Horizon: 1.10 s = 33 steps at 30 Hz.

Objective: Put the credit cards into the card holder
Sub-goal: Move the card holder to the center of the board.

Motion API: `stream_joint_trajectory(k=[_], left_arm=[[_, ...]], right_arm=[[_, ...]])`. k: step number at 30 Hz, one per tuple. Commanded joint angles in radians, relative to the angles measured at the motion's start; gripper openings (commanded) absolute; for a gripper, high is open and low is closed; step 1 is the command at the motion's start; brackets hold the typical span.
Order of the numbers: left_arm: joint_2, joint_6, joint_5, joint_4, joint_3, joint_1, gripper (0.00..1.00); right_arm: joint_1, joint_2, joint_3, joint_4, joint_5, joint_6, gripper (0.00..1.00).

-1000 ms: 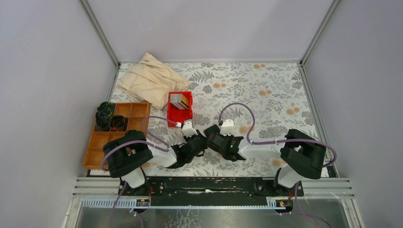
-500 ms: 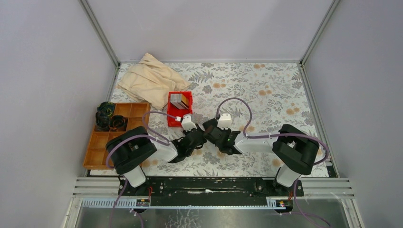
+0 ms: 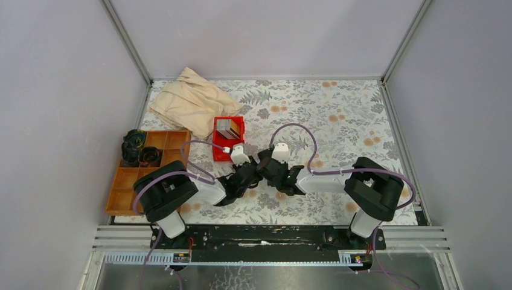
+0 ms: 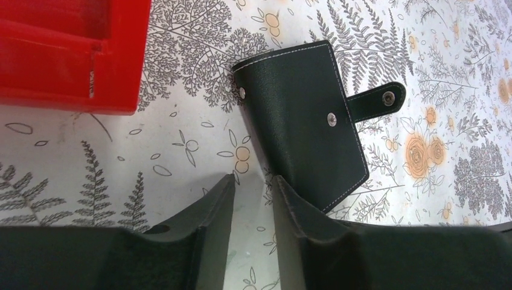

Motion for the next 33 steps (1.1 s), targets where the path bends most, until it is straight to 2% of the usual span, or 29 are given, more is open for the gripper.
stream_joint_trajectory(k=[1, 5, 13, 15, 18, 20, 22, 25, 29, 31, 33], left_arm=[[-0.066, 0.014, -0.009, -0.134, -0.018, -0.001, 0.40], [-0.180, -0.007, -0.034, -0.188, -0.076, -0.020, 0.46], [-0.536, 0.044, -0.149, -0.436, -0.084, -0.120, 0.58], [-0.636, 0.081, -0.152, -0.478, -0.084, -0.123, 0.64], [-0.769, 0.143, -0.187, -0.522, -0.082, -0.123, 0.79], [-0.838, 0.199, -0.215, -0.501, -0.087, -0.123, 0.93], [-0.886, 0.261, -0.231, -0.459, -0.092, -0.122, 1.00], [-0.912, 0.325, -0.234, -0.420, -0.089, -0.118, 1.00], [-0.924, 0.351, -0.125, -0.377, -0.077, -0.088, 1.00], [-0.943, 0.344, -0.074, -0.348, -0.089, -0.062, 1.00], [-0.965, 0.326, -0.034, -0.363, -0.091, -0.023, 1.00]], right_arm=[[0.070, -0.056, -0.016, -0.075, 0.004, -0.002, 0.01], [0.097, -0.140, -0.050, -0.101, 0.043, -0.004, 0.10], [0.137, -0.341, -0.067, -0.084, 0.179, -0.140, 0.60], [0.137, -0.405, -0.067, -0.030, 0.211, -0.224, 0.73], [0.136, -0.469, -0.052, 0.100, 0.223, -0.407, 0.91], [0.136, -0.466, -0.007, 0.139, 0.222, -0.523, 0.92], [0.135, -0.438, 0.033, 0.190, 0.233, -0.609, 0.88], [0.120, -0.361, 0.152, 0.167, 0.171, -0.688, 0.83], [0.082, -0.262, 0.289, 0.134, 0.121, -0.671, 0.66], [0.043, -0.234, 0.334, 0.129, 0.043, -0.646, 0.67], [0.011, -0.211, 0.368, 0.127, -0.012, -0.623, 0.76]])
